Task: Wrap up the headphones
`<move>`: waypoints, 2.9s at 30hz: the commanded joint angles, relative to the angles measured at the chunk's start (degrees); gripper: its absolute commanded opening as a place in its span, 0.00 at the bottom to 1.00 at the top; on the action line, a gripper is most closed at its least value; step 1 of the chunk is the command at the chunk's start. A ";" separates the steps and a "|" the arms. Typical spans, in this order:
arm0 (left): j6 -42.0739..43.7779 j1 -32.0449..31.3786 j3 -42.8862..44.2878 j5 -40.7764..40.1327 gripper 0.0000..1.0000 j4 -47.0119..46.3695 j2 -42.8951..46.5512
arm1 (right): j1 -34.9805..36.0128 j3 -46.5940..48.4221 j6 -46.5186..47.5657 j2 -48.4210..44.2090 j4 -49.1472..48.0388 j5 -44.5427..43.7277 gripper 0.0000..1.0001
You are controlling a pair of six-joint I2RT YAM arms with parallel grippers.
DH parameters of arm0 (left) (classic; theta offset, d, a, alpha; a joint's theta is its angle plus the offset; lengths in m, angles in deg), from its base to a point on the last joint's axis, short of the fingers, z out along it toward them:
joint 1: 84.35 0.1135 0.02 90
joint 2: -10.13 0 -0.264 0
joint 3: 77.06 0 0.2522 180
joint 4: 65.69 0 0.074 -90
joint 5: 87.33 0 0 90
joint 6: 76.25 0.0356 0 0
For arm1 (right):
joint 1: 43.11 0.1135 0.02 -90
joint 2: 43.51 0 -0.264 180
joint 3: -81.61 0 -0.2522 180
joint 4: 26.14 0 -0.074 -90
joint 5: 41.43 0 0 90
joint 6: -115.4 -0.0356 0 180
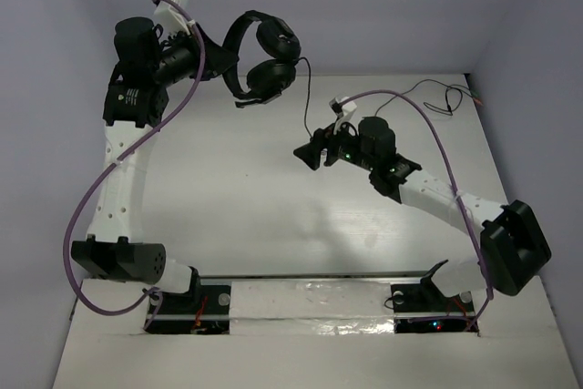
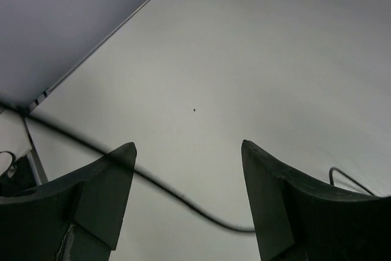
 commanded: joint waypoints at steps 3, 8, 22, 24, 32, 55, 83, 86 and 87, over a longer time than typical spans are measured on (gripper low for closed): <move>-3.97 0.01 4.53 4.42 0.00 -3.67 2.41 | 0.51 1.27 2.82 1.04 -6.76 -3.64 0.75; -5.12 0.01 7.51 4.86 0.00 -2.62 1.10 | 0.51 1.73 2.13 4.83 -8.86 -1.61 0.71; -12.67 1.67 18.42 9.87 0.00 -4.98 -0.85 | -5.63 -1.27 1.87 9.57 -16.16 8.58 0.61; -14.25 1.68 17.46 10.22 0.00 -6.99 -0.14 | -6.17 1.79 1.43 12.98 -15.90 12.08 0.58; -19.88 6.24 16.58 11.46 0.00 -13.16 0.21 | -6.69 -0.90 -2.26 16.43 -21.15 13.25 0.47; -28.85 9.41 -35.53 -17.90 0.00 -38.21 3.11 | 4.02 9.19 -7.98 12.30 34.99 -27.61 0.00; -4.42 -15.10 -42.49 -37.77 0.00 -31.54 1.09 | 24.77 44.88 11.00 10.19 57.93 -48.80 0.00; -2.23 -16.95 -43.10 -37.41 0.00 -29.43 1.96 | 22.40 46.19 12.50 10.11 57.66 -51.35 0.00; -2.13 -17.65 -43.28 -37.41 0.00 -29.07 2.40 | 21.79 46.11 13.02 9.93 57.06 -51.79 0.00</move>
